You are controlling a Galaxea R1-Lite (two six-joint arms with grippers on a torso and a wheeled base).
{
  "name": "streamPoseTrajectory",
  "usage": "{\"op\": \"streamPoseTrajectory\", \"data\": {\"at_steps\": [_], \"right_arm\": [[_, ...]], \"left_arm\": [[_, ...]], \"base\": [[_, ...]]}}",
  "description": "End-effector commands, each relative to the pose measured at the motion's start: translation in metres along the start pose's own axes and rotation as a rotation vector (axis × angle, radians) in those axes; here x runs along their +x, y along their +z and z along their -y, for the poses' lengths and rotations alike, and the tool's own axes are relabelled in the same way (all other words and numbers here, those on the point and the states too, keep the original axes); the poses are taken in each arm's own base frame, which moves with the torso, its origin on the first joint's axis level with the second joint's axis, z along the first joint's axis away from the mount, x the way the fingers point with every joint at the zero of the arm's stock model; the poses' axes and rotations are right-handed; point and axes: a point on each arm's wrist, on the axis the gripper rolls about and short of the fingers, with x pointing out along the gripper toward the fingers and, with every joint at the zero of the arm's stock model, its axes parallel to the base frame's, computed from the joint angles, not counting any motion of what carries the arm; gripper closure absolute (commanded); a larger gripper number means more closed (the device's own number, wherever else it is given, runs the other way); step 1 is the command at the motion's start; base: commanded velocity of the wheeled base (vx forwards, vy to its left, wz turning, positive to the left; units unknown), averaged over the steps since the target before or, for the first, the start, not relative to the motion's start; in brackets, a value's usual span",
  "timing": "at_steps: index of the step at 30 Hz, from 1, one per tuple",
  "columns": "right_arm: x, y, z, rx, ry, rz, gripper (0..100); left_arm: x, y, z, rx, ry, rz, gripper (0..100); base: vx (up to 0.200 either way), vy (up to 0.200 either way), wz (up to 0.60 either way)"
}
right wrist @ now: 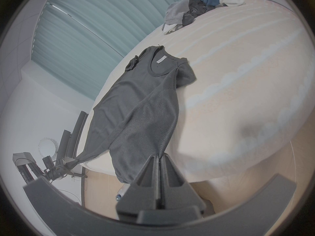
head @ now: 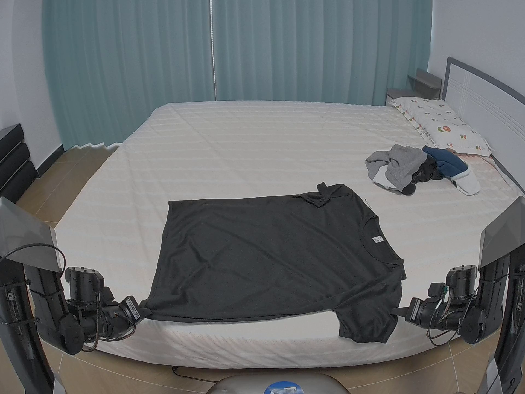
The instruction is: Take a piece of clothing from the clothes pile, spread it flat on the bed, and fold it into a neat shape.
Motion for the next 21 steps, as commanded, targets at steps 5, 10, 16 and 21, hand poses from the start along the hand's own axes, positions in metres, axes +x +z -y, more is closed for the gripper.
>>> {"op": "streamPoseTrajectory", "data": {"at_steps": [5,10,16,21], "right_arm": [[-0.024,-0.011,-0.004,-0.031,-0.027,-0.023,100],[-0.029,-0.012,-0.005,-0.025,-0.071,-0.016,100],[-0.037,-0.016,-0.006,-0.003,-0.108,-0.067,100],[-0.051,-0.019,-0.013,-0.016,-0.123,-0.115,100]], "left_arm": [[-0.002,0.0,0.004,0.027,0.023,0.035,100],[-0.008,-0.007,0.0,0.119,0.059,0.021,100],[-0.013,-0.011,-0.002,0.172,0.091,0.021,100],[-0.016,-0.01,-0.001,0.18,0.111,0.043,100]], "base": [[0.0,0.0,0.0],[0.0,0.0,0.0],[0.0,0.0,0.0],[0.0,0.0,0.0]]}}
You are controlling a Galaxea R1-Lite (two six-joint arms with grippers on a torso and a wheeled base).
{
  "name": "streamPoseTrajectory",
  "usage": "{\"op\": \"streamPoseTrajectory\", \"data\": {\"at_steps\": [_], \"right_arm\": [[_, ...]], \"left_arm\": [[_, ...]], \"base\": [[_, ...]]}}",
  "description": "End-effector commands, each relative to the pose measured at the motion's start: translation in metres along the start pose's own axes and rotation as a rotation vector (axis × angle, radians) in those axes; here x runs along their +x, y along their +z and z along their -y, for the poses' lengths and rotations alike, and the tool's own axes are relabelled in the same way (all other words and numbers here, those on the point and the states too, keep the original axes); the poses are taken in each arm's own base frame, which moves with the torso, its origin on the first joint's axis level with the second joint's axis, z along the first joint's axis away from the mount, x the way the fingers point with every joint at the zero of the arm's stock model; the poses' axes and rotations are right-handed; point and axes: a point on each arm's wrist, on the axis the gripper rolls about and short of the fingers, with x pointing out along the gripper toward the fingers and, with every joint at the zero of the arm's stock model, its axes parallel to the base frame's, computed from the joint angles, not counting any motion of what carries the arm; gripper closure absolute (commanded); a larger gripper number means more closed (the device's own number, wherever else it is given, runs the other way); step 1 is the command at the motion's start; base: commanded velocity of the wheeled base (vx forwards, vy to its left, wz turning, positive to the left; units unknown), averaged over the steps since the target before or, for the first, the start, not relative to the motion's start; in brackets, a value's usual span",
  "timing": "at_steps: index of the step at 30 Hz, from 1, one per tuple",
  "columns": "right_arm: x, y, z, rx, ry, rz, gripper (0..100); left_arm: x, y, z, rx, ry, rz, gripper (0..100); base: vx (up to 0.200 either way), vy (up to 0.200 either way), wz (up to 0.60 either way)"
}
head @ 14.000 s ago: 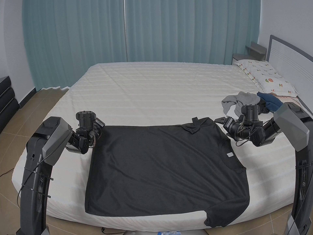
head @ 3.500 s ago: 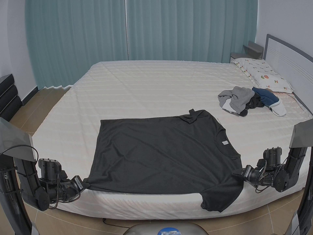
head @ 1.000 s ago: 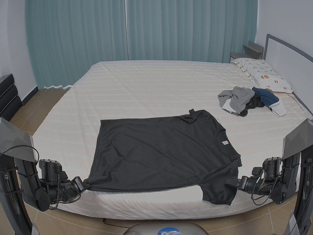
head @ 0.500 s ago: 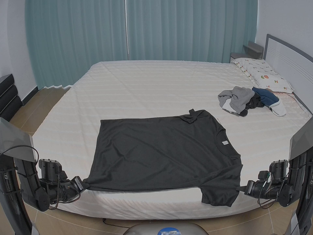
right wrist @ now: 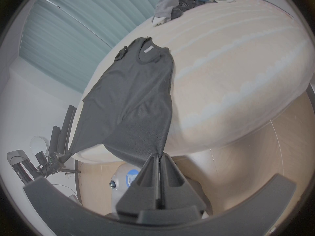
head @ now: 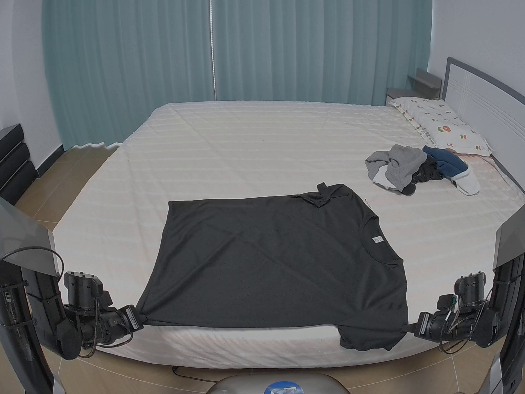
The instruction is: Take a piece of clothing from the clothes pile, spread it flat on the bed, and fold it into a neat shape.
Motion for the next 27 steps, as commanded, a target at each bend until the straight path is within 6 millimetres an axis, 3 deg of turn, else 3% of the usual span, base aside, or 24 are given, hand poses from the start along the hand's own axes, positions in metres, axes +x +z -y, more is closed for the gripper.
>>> {"op": "streamPoseTrajectory", "data": {"at_steps": [1,16,27], "right_arm": [[-0.02,-0.002,-0.009,-0.036,0.002,-0.001,100],[-0.033,-0.014,-0.007,-0.132,-0.116,-0.084,100],[-0.043,-0.021,-0.01,-0.187,-0.181,-0.116,100]], "left_arm": [[-0.005,-0.002,0.001,0.013,0.017,0.009,100],[-0.013,-0.018,-0.006,0.172,0.144,-0.042,100],[-0.033,-0.031,-0.01,0.314,0.223,-0.214,100]], "base": [[0.0,0.0,0.0],[0.0,0.0,0.0],[0.0,0.0,0.0]]}}
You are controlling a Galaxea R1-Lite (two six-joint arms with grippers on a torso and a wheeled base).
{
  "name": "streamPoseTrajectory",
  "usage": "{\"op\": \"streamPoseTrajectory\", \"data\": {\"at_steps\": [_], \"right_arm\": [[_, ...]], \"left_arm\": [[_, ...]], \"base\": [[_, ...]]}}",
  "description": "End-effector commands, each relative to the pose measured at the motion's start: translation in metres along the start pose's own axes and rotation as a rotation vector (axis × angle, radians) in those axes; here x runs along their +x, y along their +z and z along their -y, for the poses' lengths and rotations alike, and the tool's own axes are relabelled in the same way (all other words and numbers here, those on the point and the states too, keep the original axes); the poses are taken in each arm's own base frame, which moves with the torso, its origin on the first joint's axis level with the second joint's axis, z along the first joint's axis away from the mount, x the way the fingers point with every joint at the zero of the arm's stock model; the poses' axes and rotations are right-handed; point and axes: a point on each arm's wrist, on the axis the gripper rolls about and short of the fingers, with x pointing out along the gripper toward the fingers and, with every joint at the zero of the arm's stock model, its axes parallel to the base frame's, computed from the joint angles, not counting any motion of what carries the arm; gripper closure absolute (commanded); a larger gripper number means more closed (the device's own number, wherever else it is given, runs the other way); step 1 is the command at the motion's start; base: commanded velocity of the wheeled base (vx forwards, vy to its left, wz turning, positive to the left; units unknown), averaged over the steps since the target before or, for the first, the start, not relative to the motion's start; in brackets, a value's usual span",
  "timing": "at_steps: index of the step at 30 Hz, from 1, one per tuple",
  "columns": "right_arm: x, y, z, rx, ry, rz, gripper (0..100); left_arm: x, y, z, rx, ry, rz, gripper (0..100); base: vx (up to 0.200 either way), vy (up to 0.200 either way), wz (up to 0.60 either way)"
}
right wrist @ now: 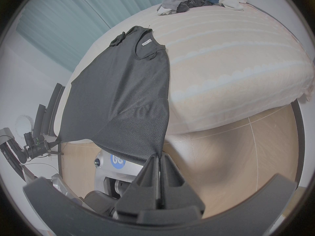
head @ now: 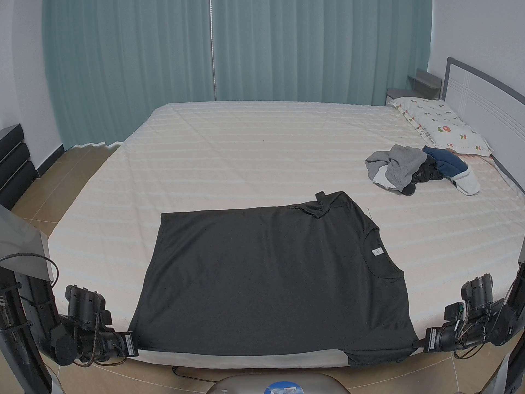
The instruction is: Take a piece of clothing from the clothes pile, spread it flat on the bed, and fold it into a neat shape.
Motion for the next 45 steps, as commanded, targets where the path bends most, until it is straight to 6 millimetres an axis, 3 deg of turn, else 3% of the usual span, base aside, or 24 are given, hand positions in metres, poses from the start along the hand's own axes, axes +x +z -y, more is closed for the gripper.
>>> {"op": "streamPoseTrajectory", "data": {"at_steps": [1,7,13,17,22,25,35,45], "right_arm": [[-0.008,-0.007,-0.001,-0.037,-0.029,-0.012,100],[-0.014,-0.012,-0.002,-0.075,-0.052,-0.04,100],[-0.022,-0.005,-0.005,-0.09,-0.033,0.039,100],[-0.024,0.007,-0.007,-0.087,-0.021,0.112,100],[-0.023,0.029,-0.012,-0.02,-0.007,0.206,100],[-0.022,0.042,-0.016,0.014,0.01,0.25,100],[-0.023,0.074,-0.025,0.058,0.049,0.351,100],[-0.021,0.086,-0.028,0.049,0.053,0.377,100]], "left_arm": [[-0.011,-0.005,-0.001,0.052,0.014,-0.024,100],[-0.022,-0.006,-0.001,0.054,0.028,-0.022,100],[-0.025,0.0,0.0,0.049,0.023,0.032,100],[-0.026,0.011,0.002,0.031,0.009,0.097,100],[-0.026,0.038,0.005,-0.133,-0.043,0.266,100],[-0.025,0.044,0.007,-0.176,-0.07,0.314,100],[-0.028,0.059,0.011,-0.269,-0.13,0.401,100],[-0.025,0.059,0.012,-0.273,-0.134,0.393,100]], "base": [[0.0,0.0,0.0],[0.0,0.0,0.0],[0.0,0.0,0.0],[0.0,0.0,0.0],[0.0,0.0,0.0],[0.0,0.0,0.0],[0.0,0.0,0.0],[0.0,0.0,0.0]]}}
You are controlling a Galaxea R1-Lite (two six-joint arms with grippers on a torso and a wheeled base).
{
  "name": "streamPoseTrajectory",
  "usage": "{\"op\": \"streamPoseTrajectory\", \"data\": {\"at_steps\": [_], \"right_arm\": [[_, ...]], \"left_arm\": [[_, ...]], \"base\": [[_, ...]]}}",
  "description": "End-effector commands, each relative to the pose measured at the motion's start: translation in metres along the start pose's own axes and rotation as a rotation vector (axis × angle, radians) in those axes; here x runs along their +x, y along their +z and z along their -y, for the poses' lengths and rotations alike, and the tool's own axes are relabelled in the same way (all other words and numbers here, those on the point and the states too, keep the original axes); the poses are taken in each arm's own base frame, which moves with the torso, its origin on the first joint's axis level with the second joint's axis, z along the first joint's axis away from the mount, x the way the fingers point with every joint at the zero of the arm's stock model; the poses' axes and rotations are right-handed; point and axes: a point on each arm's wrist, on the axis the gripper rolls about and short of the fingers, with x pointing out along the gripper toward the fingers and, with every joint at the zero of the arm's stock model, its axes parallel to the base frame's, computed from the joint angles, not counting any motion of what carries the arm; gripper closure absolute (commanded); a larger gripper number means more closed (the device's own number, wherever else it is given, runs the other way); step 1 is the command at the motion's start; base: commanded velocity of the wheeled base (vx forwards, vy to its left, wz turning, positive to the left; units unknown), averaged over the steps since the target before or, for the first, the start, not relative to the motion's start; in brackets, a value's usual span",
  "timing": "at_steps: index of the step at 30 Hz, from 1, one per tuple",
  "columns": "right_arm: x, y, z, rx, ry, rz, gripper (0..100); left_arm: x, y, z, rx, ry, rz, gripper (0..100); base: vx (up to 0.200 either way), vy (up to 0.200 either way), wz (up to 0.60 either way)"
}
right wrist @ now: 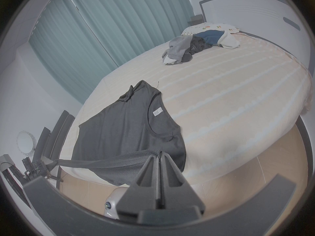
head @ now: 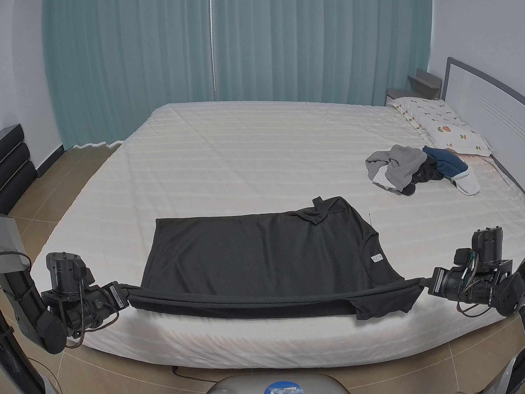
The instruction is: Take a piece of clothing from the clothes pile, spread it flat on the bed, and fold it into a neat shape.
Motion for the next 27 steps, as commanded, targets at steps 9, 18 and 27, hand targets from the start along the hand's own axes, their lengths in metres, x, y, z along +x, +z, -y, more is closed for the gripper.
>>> {"op": "streamPoseTrajectory", "data": {"at_steps": [9,18,27], "right_arm": [[0.028,0.009,-0.001,-0.006,-0.001,-0.019,100],[0.054,0.017,0.001,-0.002,-0.008,-0.029,100],[0.075,0.018,0.003,0.006,-0.013,-0.043,100]], "left_arm": [[0.018,0.009,0.004,-0.073,-0.012,0.019,100],[0.041,0.009,0.004,-0.115,-0.005,-0.003,100],[0.058,0.011,0.005,-0.121,-0.005,0.0,100]], "base": [[0.0,0.0,0.0],[0.0,0.0,0.0],[0.0,0.0,0.0]]}}
